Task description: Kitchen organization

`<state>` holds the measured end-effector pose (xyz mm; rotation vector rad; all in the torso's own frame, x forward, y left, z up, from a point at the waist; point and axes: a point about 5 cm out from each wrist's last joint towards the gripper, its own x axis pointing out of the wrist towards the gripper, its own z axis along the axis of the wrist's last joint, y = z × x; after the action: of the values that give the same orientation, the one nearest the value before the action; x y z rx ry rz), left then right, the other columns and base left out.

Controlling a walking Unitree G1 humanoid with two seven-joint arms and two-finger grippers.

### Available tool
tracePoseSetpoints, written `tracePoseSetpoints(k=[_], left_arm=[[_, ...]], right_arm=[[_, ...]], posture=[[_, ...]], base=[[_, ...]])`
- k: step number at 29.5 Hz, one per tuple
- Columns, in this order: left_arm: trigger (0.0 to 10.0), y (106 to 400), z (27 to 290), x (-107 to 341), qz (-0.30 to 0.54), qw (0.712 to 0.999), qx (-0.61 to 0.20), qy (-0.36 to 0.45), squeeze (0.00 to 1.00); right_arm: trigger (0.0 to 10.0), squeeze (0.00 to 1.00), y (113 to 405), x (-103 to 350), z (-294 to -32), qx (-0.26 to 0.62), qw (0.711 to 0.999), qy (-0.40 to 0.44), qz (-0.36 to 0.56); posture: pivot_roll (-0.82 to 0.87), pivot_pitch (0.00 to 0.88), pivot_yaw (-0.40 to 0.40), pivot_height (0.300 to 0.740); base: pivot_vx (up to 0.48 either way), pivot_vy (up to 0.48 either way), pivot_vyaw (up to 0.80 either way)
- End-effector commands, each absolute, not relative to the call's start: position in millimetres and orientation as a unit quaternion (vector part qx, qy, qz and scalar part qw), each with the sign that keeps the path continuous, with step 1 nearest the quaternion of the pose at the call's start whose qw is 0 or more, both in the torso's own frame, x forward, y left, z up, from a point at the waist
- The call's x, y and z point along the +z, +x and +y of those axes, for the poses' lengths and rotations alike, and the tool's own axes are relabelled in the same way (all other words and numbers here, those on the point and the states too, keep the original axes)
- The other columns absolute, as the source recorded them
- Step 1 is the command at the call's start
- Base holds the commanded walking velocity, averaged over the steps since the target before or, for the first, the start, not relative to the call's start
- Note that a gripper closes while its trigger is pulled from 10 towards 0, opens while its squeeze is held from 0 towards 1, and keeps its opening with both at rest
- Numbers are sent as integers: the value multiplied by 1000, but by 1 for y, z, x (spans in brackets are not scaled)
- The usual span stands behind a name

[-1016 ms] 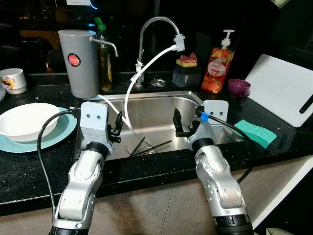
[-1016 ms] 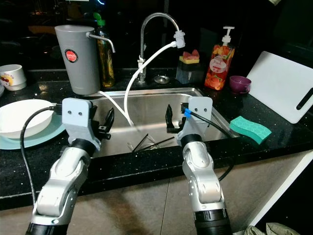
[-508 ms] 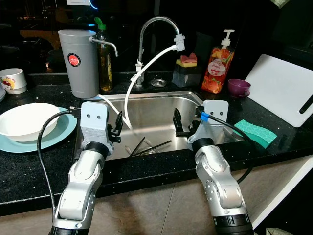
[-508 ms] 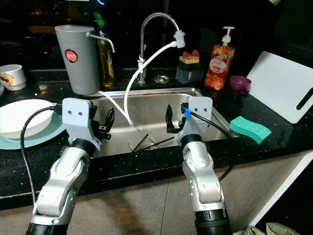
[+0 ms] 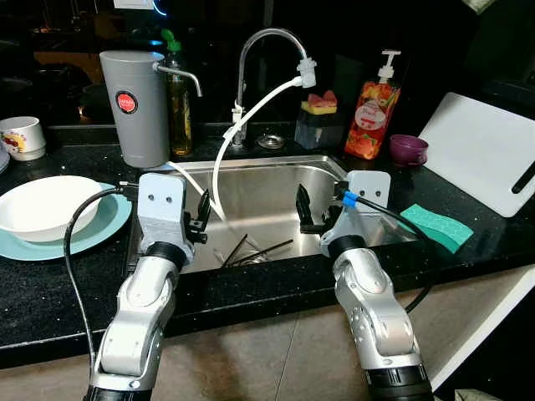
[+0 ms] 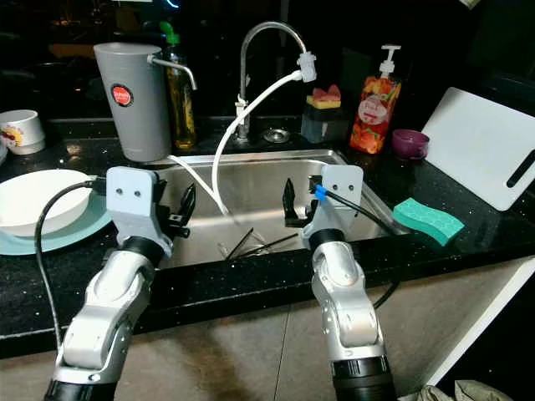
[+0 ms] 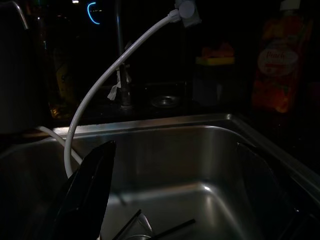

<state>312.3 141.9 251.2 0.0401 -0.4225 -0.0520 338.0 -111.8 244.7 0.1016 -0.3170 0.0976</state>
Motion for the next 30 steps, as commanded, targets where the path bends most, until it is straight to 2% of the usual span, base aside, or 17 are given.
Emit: tracePoseSetpoints(k=[1, 30], left_arm=[[10000, 313, 140, 251, -208, 977, -30, 22, 0], [10000, 313, 140, 251, -208, 978, -29, 21, 0]], right_arm=[[10000, 0, 337, 244, -113, 45, 985, 53, -159], [10000, 0, 337, 244, -114, 43, 985, 55, -157]], posture=[[150, 68, -73, 740], [150, 78, -72, 740]], base=[[0, 0, 0], [0, 0, 0]])
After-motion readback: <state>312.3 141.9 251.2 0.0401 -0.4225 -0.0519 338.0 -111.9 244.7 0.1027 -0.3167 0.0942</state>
